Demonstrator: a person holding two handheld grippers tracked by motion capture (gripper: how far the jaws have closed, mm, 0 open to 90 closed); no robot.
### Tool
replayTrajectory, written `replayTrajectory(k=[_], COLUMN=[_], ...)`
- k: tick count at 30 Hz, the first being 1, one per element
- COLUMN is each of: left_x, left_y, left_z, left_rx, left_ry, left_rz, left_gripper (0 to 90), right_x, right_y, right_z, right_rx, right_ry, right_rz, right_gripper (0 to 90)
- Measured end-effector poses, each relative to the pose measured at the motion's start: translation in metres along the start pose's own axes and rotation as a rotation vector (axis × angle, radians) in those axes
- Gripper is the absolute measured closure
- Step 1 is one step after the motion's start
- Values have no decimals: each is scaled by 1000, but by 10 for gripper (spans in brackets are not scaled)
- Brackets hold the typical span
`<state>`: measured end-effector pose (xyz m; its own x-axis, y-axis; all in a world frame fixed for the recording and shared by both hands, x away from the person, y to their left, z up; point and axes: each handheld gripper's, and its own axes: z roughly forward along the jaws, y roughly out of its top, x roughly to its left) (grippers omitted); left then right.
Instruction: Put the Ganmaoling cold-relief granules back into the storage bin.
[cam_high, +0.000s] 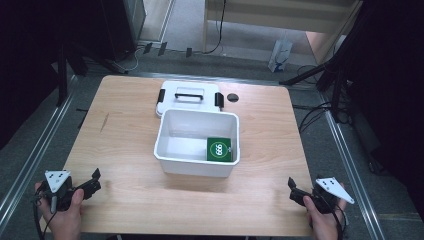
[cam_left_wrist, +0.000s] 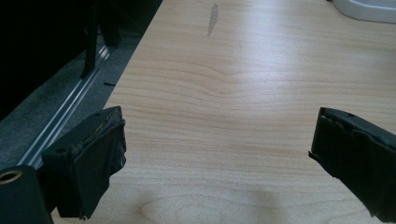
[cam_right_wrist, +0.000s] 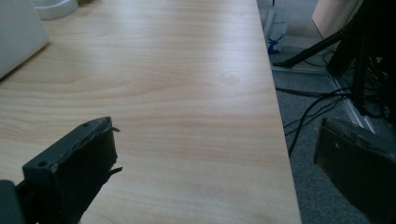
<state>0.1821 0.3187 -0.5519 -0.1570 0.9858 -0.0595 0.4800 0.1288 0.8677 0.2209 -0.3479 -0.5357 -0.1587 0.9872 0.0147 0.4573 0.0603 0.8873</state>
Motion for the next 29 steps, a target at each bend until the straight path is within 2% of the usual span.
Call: replayTrajectory(k=[4, 8, 10, 14, 16, 17, 21, 29], left_x=[1, 2, 2, 2, 2, 2, 3, 3], left_y=[0, 0, 0, 0, 0, 0, 1, 1], left_z=[0, 0, 0, 0, 0, 1, 1, 1], left_rx=[5, 5, 5, 5, 6, 4, 5, 9], left_ry=[-3, -3, -4, -4, -7, -7, -14, -11], left_rz=[-7, -7, -11, -10, -13, -16, -28, -20], left_gripper=[38, 39, 38, 39, 39, 38, 39, 39], right_x=[-9, -14, -19, -21, -23, -25, -29, -26], right_y=[-9, -14, -19, -21, -21, -21, -20, -20], right_z=[-7, -11, -15, -19, -20, -19, -18, -17], right_rx=[-11, -15, -34, -67, -56, -28, -31, -12], right_ry=[-13, -40, -46, -83, -68, -51, -93, -107], right_rz=[25, 13, 20, 13, 18, 32, 88, 72], right_gripper=[0, 0, 7, 65, 71, 70, 102, 84])
